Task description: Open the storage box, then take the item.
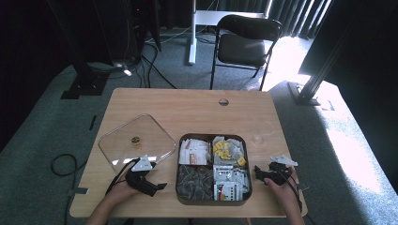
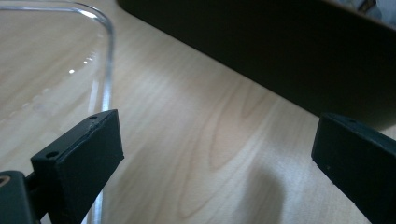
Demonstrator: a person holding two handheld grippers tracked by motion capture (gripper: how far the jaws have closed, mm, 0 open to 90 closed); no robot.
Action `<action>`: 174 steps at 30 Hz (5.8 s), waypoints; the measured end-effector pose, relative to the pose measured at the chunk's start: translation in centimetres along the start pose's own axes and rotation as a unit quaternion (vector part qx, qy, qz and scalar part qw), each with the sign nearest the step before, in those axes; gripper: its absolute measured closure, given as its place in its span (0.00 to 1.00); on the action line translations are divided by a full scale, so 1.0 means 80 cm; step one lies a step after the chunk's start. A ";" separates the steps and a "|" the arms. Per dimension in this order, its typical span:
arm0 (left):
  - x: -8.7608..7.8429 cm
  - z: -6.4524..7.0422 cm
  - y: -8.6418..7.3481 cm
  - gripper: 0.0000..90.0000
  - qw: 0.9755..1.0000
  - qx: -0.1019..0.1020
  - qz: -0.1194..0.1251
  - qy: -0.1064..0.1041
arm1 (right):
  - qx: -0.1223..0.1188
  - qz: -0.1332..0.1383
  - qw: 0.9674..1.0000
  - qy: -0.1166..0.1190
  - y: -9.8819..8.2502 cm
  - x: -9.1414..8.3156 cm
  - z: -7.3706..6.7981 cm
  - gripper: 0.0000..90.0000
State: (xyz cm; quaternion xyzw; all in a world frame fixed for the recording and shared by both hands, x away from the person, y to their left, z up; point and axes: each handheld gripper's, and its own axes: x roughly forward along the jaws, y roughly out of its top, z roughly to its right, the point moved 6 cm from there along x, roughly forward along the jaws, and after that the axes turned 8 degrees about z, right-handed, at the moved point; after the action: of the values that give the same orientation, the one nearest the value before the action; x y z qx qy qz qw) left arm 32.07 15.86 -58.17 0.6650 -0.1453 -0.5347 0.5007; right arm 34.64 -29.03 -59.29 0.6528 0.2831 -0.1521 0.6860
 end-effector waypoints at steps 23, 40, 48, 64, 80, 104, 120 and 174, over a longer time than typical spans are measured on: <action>0.015 0.019 -0.005 0.02 0.998 0.053 -0.040 0.005 | -0.023 0.000 0.999 0.030 -0.002 -0.002 -0.007 0.11; 0.015 0.018 -0.005 0.02 0.998 0.053 -0.041 0.005 | -0.019 0.023 0.999 0.037 0.028 -0.030 -0.006 0.15; 0.015 0.018 -0.005 0.02 0.998 0.053 -0.041 0.005 | -0.014 0.020 0.999 0.048 0.044 -0.031 -0.018 0.15; 0.015 0.018 -0.005 0.02 0.998 0.052 -0.041 0.005 | -0.052 0.033 0.994 0.088 0.081 -0.036 -0.046 0.16; 0.015 0.018 -0.005 0.02 0.998 0.052 -0.041 0.005 | -0.107 0.053 0.982 0.146 0.111 -0.015 -0.090 0.21; 0.015 0.018 -0.005 0.02 0.998 0.052 -0.040 0.005 | -0.088 0.022 0.984 0.151 0.115 0.035 -0.109 0.53; 0.015 0.018 -0.005 0.02 0.998 0.052 -0.040 0.005 | -0.111 -0.007 0.978 0.178 0.109 0.042 -0.119 0.87; 0.015 0.018 -0.005 0.02 0.998 0.053 -0.040 0.006 | -0.074 0.090 0.972 0.206 0.181 -0.029 -0.119 1.00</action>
State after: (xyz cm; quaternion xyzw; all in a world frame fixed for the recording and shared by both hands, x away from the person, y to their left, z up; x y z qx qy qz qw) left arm 31.15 14.39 -59.09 0.6987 -0.1440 -0.5420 0.4443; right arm 39.40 -18.55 -46.07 0.6399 0.3691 0.0690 0.6705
